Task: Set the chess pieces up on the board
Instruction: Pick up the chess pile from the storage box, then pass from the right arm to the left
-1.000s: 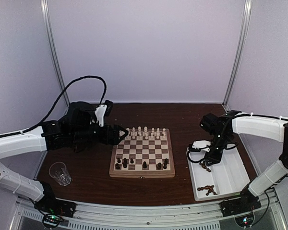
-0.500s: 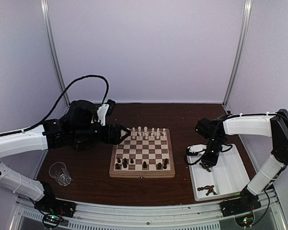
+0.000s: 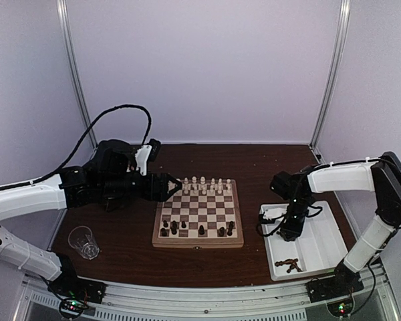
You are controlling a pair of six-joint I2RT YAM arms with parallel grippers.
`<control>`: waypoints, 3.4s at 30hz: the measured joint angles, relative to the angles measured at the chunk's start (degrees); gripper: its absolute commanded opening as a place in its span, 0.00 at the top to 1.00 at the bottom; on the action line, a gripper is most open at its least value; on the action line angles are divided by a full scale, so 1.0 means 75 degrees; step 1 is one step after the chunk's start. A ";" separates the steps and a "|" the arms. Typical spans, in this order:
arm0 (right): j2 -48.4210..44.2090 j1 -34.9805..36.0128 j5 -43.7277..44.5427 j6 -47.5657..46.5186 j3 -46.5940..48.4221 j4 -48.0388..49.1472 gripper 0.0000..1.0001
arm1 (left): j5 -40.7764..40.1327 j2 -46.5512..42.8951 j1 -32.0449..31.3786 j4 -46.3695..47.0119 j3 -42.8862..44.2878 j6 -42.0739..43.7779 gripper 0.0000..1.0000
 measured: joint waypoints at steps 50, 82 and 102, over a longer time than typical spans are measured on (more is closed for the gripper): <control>-0.3960 -0.1102 -0.4558 0.0650 0.1591 -0.0959 0.99 | 0.3258 0.6067 -0.1705 0.7373 0.2600 -0.2081 0.35; -0.3756 -0.1271 -0.5289 0.0892 0.1609 -0.0918 0.98 | 0.3395 0.7047 -0.1725 0.9192 0.3002 -0.3372 0.68; -0.3707 -0.1329 -0.5182 0.0924 0.1600 -0.0790 0.98 | 0.3450 0.7058 -0.1725 0.9506 0.3002 -0.3579 0.91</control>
